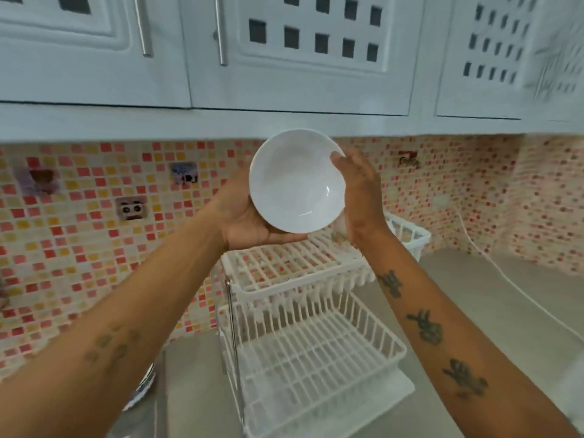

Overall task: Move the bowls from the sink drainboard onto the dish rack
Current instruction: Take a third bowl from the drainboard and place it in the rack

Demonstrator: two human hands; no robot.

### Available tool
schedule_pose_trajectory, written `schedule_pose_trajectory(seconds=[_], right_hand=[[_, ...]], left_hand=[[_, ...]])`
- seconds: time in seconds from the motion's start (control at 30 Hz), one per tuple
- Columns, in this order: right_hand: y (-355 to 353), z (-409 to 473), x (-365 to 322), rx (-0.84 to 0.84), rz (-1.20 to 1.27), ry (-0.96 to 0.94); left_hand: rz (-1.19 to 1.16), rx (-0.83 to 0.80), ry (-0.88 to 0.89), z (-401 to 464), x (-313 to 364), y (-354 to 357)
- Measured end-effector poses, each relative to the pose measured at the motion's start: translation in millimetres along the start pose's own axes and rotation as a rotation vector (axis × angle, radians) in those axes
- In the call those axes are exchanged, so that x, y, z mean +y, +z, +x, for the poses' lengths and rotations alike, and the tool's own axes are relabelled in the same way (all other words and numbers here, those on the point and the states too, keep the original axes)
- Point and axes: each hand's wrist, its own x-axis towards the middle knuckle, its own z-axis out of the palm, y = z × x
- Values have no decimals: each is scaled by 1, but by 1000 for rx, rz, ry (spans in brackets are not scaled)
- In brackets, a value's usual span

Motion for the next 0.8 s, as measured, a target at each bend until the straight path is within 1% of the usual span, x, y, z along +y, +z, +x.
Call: schedule_pose_trajectory(seconds=[0.07, 0.13, 0.3, 0.37, 0.47, 0.57, 0.67, 0.8], right_hand=[[-27, 12, 0, 27, -54, 37], [-50, 23, 2, 48, -130, 102], [-81, 45, 15, 49, -260, 242], [-87, 54, 25, 65, -328, 294], [-95, 62, 39, 64, -357, 376], [-103, 68, 53, 51, -368, 452], [-109, 71, 64, 39, -392, 527], [-120, 78, 82, -19, -426, 520]], left_hand=[[78, 80, 32, 24, -2, 13], [177, 138, 105, 47, -2, 21], [462, 258, 281, 97, -12, 42], [601, 288, 356, 113, -20, 44], [779, 275, 458, 130, -34, 43], [898, 277, 475, 144, -52, 40], [955, 313, 466, 156, -71, 36], [1011, 356, 492, 165, -90, 35]])
